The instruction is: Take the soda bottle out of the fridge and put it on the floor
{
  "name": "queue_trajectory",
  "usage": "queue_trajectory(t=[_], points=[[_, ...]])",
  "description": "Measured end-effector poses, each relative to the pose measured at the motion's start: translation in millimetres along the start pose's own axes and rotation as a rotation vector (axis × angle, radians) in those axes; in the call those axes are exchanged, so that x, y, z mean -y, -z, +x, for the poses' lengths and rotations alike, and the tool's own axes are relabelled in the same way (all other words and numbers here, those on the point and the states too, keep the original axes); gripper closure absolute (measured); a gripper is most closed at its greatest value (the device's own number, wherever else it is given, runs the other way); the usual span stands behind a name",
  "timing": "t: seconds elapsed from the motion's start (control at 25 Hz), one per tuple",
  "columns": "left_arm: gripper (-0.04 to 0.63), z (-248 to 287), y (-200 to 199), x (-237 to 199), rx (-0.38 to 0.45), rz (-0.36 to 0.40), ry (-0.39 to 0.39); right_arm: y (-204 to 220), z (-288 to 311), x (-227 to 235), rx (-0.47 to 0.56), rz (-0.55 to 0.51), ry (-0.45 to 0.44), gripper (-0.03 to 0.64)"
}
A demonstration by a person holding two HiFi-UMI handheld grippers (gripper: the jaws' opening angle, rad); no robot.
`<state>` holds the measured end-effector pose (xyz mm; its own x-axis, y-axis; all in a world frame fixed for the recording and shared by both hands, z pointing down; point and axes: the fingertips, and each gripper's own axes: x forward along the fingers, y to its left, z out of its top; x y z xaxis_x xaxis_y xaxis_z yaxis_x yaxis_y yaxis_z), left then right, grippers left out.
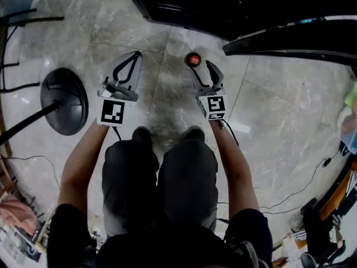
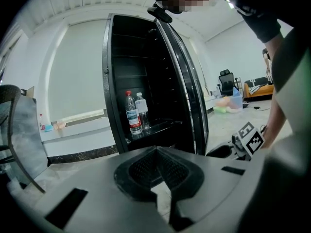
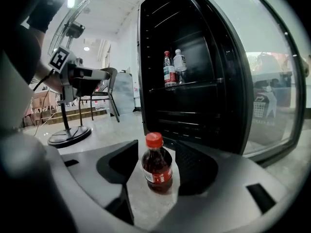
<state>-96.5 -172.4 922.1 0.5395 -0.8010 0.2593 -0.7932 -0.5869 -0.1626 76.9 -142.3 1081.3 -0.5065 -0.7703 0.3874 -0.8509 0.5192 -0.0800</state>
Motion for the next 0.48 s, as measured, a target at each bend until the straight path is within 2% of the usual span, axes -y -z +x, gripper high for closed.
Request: queue_trajectory(t=[0.16, 0.32, 0.36, 0.48], points=[[0.571, -4.4, -17.1, -4.7, -0.008, -0.012, -0.014, -38.2, -20.5, -1.2, 0.009, -0.021, -0.006, 0.383], [0.571, -13.0, -46.8, -8.4, -0.007, -0.017, -0.029, -81.9, -39.5, -2.8, 0.076, -0.045, -0.005, 0.452], [0.571, -14.8, -54.5, -8.5, -0.005, -0.009, -0.028, -90.6, -44.0, -2.7, 0.080, -0.048, -0.001, 0.509], [0.571, -18.7, -77.0, -9.0, -0.008, 0.029, -0.020, -116.4, -55.8, -5.1, 0.079, -0.064, -0.003, 0.538]])
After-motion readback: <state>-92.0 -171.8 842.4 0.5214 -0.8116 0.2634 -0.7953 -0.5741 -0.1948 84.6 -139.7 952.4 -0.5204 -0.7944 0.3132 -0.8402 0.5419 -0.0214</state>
